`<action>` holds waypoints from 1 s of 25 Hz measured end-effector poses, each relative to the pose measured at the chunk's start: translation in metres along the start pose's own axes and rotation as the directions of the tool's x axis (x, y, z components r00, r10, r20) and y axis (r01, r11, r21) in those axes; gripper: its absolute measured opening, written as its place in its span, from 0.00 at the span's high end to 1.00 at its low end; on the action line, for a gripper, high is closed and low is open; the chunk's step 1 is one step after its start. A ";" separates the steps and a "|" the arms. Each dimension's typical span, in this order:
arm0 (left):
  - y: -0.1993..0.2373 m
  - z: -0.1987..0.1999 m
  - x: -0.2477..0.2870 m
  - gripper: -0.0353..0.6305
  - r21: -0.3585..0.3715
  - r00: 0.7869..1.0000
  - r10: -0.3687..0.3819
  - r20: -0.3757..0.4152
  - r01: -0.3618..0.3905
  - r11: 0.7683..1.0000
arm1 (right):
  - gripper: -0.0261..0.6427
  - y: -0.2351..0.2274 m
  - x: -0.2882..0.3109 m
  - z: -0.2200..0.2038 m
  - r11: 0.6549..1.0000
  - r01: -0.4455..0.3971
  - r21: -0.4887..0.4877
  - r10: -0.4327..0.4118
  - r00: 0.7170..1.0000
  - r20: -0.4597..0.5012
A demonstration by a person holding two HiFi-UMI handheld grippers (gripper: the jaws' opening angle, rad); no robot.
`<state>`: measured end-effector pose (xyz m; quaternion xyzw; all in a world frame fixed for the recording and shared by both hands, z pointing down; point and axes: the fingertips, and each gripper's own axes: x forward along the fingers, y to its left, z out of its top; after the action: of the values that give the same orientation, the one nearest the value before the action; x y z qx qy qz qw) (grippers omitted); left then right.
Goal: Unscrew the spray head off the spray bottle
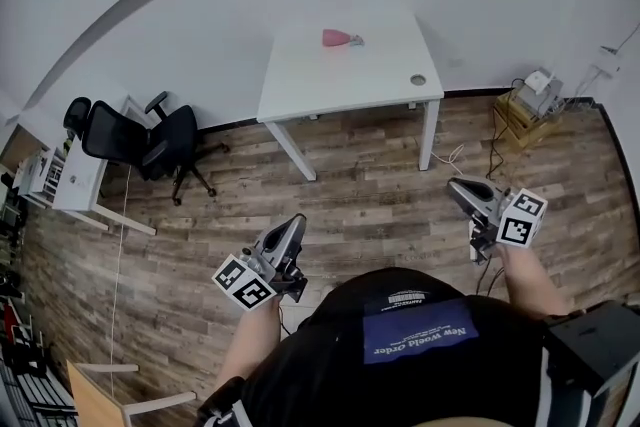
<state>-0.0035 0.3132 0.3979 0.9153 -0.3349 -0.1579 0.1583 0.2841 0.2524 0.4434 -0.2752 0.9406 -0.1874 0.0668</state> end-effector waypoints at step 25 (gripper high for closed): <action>0.244 0.101 -0.033 0.94 0.018 0.984 -0.173 -0.047 0.174 0.985 | 0.96 0.008 0.260 0.030 0.978 0.163 -0.128 -0.168 0.986 -0.023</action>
<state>-0.2051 0.1391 0.4094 0.9460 -0.2522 -0.1468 0.1415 0.0688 0.1079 0.4068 -0.3531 0.9253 -0.1373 0.0179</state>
